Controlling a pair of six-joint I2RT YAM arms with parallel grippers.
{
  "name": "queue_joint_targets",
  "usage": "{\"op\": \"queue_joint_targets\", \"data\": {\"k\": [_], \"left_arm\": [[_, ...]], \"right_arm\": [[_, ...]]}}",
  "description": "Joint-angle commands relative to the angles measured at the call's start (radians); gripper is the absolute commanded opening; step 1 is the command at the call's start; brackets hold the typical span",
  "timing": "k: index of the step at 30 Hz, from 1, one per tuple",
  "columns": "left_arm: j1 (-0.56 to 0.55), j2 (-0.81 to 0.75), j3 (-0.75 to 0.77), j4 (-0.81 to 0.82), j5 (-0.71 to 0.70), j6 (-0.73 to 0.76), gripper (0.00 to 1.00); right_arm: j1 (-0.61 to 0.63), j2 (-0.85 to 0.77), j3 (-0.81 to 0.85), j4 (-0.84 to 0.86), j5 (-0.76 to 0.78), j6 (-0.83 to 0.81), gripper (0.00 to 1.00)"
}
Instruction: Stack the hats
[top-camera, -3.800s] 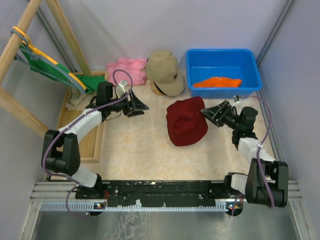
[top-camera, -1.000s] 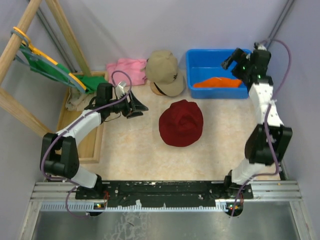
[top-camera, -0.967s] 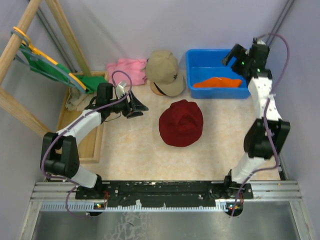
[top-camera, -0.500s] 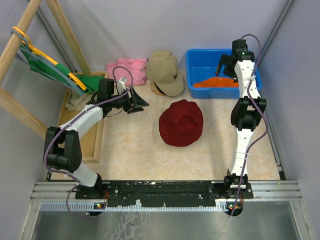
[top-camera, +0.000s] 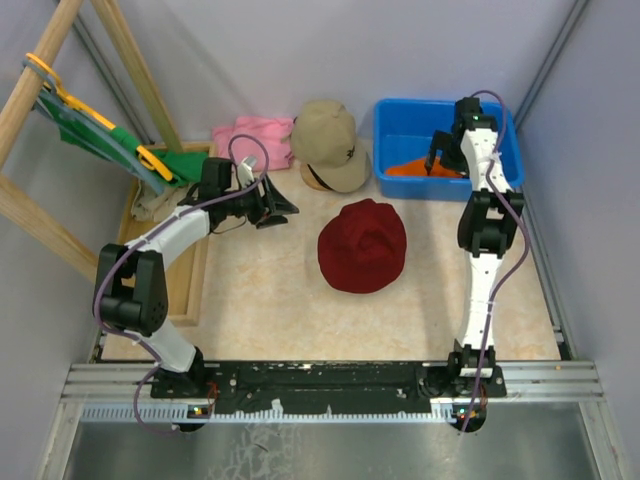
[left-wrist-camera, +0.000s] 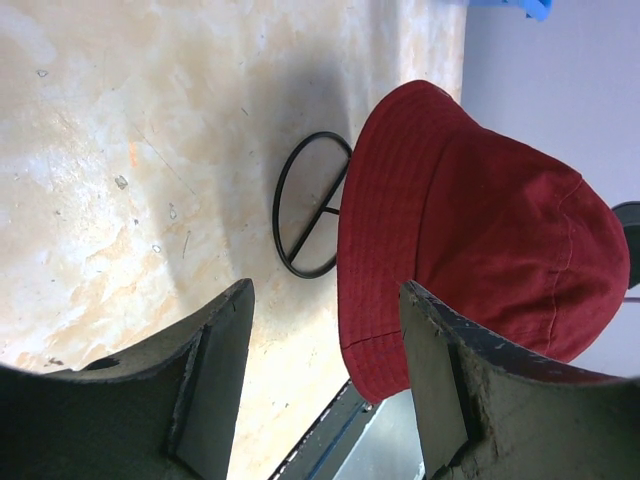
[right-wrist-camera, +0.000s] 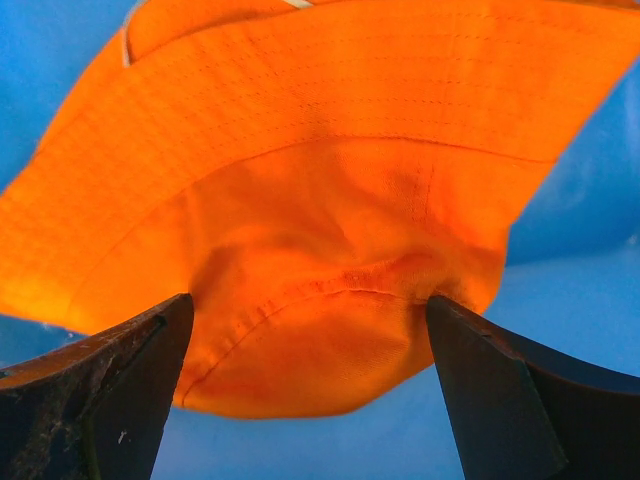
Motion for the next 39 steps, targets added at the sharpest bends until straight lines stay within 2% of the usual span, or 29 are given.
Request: {"op": "queue_joint_targets", "data": {"k": [1, 7, 10, 13, 15, 18, 21, 32, 39], "left_arm": [[0.01, 0.008, 0.039, -0.018, -0.003, 0.027, 0.66], [0.02, 0.005, 0.039, -0.033, -0.011, 0.033, 0.66], [0.025, 0.004, 0.038, -0.04, -0.015, 0.035, 0.65], [0.028, 0.003, 0.036, -0.044, -0.018, 0.037, 0.65], [0.03, 0.002, 0.037, -0.045, -0.018, 0.035, 0.65], [0.03, 0.006, 0.043, -0.043, -0.016, 0.034, 0.65], [0.03, 0.008, 0.059, -0.046, -0.01, 0.033, 0.65], [0.031, -0.056, 0.217, -0.093, -0.026, 0.032, 0.65], [0.03, -0.122, 0.255, -0.001, 0.055, -0.085, 0.66]], "right_arm": [[0.014, 0.063, 0.014, -0.015, -0.034, -0.018, 0.99], [0.022, 0.133, 0.012, -0.008, -0.069, -0.026, 0.99], [0.023, 0.163, 0.016, -0.006, -0.072, -0.027, 0.9], [0.022, 0.177, 0.023, -0.005, -0.063, -0.025, 0.73], [0.023, 0.171, 0.031, -0.006, -0.051, -0.022, 0.48], [0.023, 0.137, 0.049, -0.001, -0.025, -0.018, 0.18], [0.023, 0.058, 0.052, 0.013, -0.016, -0.008, 0.0], [0.025, -0.409, -0.209, 0.234, -0.05, 0.036, 0.0], [0.026, -0.549, -0.168, 0.221, -0.112, 0.045, 0.0]]}}
